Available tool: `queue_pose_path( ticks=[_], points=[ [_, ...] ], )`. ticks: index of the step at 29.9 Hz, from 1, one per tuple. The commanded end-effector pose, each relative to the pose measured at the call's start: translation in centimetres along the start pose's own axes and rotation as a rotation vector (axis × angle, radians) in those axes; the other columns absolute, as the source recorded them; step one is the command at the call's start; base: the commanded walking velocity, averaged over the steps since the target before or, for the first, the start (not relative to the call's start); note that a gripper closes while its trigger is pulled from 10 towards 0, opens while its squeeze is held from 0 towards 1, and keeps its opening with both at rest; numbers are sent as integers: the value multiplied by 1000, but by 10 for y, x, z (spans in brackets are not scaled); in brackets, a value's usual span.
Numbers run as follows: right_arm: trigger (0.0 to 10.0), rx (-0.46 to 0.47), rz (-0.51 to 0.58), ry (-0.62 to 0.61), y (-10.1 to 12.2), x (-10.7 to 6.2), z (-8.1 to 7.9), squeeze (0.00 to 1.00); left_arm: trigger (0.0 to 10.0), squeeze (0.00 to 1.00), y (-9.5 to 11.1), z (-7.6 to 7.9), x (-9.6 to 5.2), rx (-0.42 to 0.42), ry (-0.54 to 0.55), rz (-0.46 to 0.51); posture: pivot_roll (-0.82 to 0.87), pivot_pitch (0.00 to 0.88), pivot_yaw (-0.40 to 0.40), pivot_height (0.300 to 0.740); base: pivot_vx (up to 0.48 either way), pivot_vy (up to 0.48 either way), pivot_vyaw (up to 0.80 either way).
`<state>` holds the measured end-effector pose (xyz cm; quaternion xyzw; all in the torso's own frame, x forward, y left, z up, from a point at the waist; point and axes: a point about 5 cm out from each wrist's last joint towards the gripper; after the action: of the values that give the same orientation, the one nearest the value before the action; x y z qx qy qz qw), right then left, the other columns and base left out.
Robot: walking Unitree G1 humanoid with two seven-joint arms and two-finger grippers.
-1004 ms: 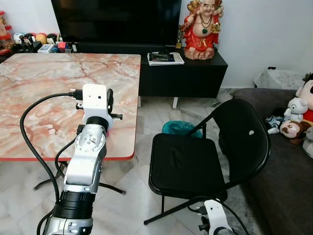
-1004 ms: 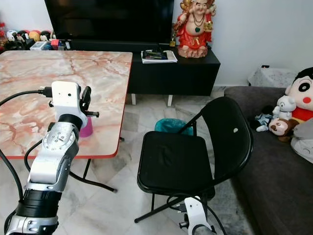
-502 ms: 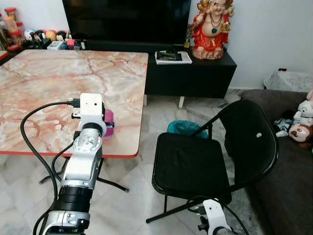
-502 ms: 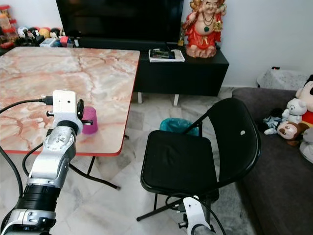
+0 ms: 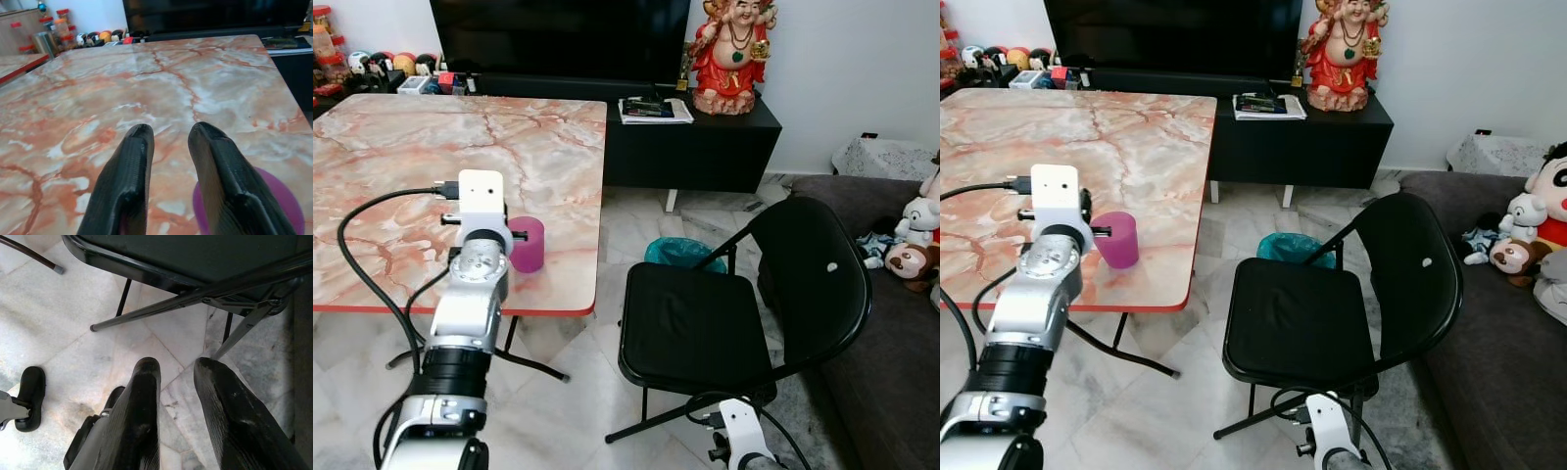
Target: Setting the table
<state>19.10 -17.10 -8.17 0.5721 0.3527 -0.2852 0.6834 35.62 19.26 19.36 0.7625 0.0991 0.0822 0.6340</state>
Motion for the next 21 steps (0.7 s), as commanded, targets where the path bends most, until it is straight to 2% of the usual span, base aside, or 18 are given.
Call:
queue_pose_path(
  ticks=[1,2,3,6,15,21],
  points=[
    [10000,3,0,-3,1,0,1,0,10000,859,-1,2,2,13,-17,-39,-13,0,-66,740,0,0,0],
    [10000,3,-1,-2,1,0,1,0,10000,0,-4,2,2,0,-20,-58,-10,0,-68,740,0,0,0],
    [10000,2,-2,-1,1,0,1,0,10000,0,-9,4,2,-37,-33,-88,-10,0,-68,740,0,0,0],
    [10000,0,-2,0,1,0,1,0,10000,0,-12,6,2,-78,-59,-114,-10,0,-70,740,0,0,0],
    [10000,1,0,-2,2,0,3,0,10000,0,-13,6,7,-81,-81,-140,-19,0,-75,740,0,0,0],
    [10000,1,2,-6,3,0,5,0,10000,0,-19,14,14,-114,-119,-183,-23,0,-78,740,0,0,0]
  ],
)
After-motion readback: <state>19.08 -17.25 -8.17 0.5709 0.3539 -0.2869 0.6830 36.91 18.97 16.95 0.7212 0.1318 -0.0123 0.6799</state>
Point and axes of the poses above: a point about 5 cm out from each wrist's last joint towards the gripper, its own x axis pointing out of the wrist towards the gripper, its own y axis along the axis of the wrist's last joint, z = x × y, and after that the axes turned 1 degree about x, right-handed
